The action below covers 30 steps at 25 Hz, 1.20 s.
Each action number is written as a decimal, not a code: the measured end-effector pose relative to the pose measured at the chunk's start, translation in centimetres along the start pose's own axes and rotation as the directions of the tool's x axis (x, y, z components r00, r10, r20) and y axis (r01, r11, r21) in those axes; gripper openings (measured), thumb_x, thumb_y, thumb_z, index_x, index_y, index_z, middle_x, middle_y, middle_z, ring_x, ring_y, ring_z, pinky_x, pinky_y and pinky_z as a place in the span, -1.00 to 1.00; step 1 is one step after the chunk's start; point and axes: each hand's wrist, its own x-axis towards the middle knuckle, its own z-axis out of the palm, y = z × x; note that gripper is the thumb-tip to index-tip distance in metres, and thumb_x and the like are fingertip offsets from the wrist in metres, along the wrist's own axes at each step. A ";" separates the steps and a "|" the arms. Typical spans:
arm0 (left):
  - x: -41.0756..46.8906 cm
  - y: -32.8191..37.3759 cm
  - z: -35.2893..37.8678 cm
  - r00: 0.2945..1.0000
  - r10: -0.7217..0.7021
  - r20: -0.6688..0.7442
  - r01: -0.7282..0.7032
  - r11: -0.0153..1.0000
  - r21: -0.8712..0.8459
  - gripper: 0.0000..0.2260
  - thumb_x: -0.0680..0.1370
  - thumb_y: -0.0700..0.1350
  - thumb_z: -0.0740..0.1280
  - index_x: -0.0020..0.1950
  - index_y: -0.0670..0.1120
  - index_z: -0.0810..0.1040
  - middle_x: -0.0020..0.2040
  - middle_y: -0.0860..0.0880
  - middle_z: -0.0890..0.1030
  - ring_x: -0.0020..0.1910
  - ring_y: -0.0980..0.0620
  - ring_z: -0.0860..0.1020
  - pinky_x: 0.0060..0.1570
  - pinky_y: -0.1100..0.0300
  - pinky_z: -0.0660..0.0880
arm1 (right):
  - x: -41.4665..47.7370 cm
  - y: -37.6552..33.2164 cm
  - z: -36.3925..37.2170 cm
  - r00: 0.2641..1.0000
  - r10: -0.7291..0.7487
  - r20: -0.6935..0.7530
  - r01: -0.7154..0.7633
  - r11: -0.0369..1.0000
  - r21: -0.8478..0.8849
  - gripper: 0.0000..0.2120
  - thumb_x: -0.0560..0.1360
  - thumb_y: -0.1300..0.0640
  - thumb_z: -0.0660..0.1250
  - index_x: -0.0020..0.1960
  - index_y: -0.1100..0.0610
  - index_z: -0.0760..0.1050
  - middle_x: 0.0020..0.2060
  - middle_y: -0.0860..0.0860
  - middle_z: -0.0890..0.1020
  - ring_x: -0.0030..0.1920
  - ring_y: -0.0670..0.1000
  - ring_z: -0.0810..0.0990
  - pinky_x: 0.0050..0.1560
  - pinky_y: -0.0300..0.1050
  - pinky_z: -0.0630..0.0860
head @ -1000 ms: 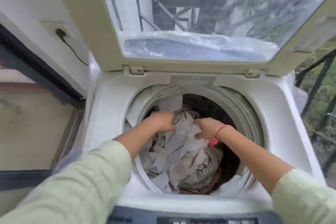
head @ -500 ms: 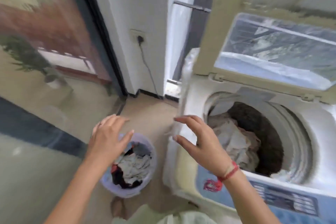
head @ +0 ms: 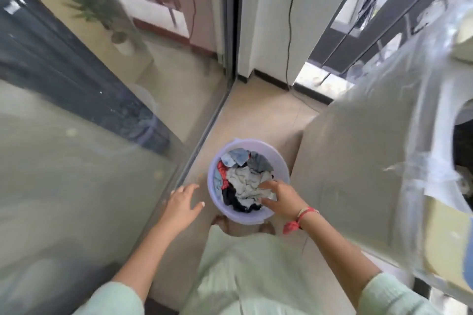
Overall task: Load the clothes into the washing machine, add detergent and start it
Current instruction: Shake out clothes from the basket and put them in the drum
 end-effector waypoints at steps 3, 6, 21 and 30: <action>5.1 -1.4 4.1 0.998 0.039 0.054 -0.047 0.987 0.155 -0.52 0.52 0.06 0.28 0.42 0.01 0.30 0.36 -0.04 0.38 0.39 -0.08 0.28 0.29 -0.02 0.27 | 6.0 3.9 4.8 0.990 0.114 0.082 -0.113 0.993 -0.023 -0.66 0.51 0.17 0.29 0.28 0.16 0.47 0.24 0.13 0.54 0.23 0.13 0.51 0.22 -0.09 0.41; 11.1 -2.5 9.6 0.989 0.116 0.090 -0.135 0.960 0.245 -0.56 0.49 -0.06 0.35 0.36 -0.08 0.40 0.37 -0.12 0.39 0.46 -0.15 0.20 0.37 -0.05 0.20 | 11.9 8.4 9.5 0.977 0.164 0.139 -0.151 0.984 -0.098 -0.70 0.52 0.20 0.24 0.24 0.19 0.49 0.19 0.20 0.55 0.18 0.18 0.52 0.13 -0.07 0.42; 24.2 -4.7 28.7 0.913 0.196 0.359 -0.397 0.635 0.663 -0.59 0.56 -0.04 0.19 0.41 0.01 0.27 0.55 -0.14 -0.10 0.51 -0.22 -0.21 0.42 -0.18 -0.26 | 29.5 23.2 23.4 0.994 0.109 -0.025 -0.106 0.856 -0.506 -0.64 0.49 0.26 0.20 0.27 0.09 0.38 0.37 0.13 0.30 0.39 0.18 0.25 0.33 0.29 0.22; 22.5 -4.7 28.0 0.934 0.213 0.288 -0.350 0.710 0.611 -0.58 0.55 -0.04 0.23 0.38 -0.07 0.27 0.54 -0.10 0.04 0.53 -0.14 -0.14 0.40 -0.24 -0.24 | 27.3 21.2 15.3 0.851 0.210 -0.481 -0.078 0.957 0.279 -0.86 0.57 0.19 0.10 0.00 0.26 0.36 -0.26 0.19 0.50 -0.24 0.13 0.45 -0.27 -0.05 0.31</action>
